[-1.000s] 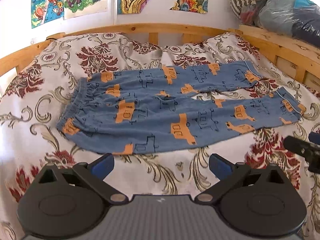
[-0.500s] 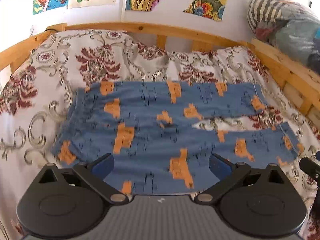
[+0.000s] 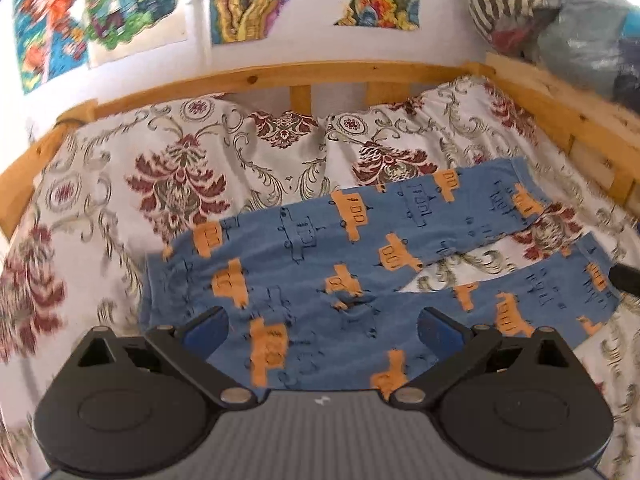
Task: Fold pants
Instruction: 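Move both tools down toward the edge of the blue pants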
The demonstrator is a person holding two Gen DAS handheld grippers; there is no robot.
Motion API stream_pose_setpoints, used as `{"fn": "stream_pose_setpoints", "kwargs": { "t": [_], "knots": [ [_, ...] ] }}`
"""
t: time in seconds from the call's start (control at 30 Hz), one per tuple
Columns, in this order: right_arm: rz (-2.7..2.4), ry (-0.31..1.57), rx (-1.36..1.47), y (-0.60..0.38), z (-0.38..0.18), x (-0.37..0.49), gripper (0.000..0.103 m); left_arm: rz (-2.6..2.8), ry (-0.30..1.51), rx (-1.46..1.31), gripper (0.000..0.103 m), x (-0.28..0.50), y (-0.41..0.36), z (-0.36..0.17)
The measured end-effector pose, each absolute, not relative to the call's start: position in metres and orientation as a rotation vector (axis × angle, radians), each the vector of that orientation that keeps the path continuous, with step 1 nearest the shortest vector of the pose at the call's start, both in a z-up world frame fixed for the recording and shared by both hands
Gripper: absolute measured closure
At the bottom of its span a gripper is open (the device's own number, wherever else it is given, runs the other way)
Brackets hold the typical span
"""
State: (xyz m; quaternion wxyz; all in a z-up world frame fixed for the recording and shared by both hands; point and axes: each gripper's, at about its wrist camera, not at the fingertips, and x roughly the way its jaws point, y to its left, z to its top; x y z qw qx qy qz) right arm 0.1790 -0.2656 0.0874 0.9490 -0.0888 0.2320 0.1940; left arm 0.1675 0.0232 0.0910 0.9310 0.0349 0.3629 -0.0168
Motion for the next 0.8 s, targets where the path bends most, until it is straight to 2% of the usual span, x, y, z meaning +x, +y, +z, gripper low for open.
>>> {"fn": "stream_pose_setpoints", "kwargs": {
  "t": [0.43,0.6,0.8],
  "knots": [
    [0.725,0.662,-0.416,-0.202,0.056,0.376,0.001,-0.066,0.718,0.244,0.0,0.296,0.078,0.072],
    [0.738,0.719,-0.42,-0.187,0.036,0.431,0.001,-0.175,0.734,0.268,0.0,0.355,0.089,0.043],
    [0.854,0.774,-0.571,-0.161,0.022,0.466,0.001,-0.356,0.759,0.305,0.0,0.407,0.085,0.006]
  ]
}}
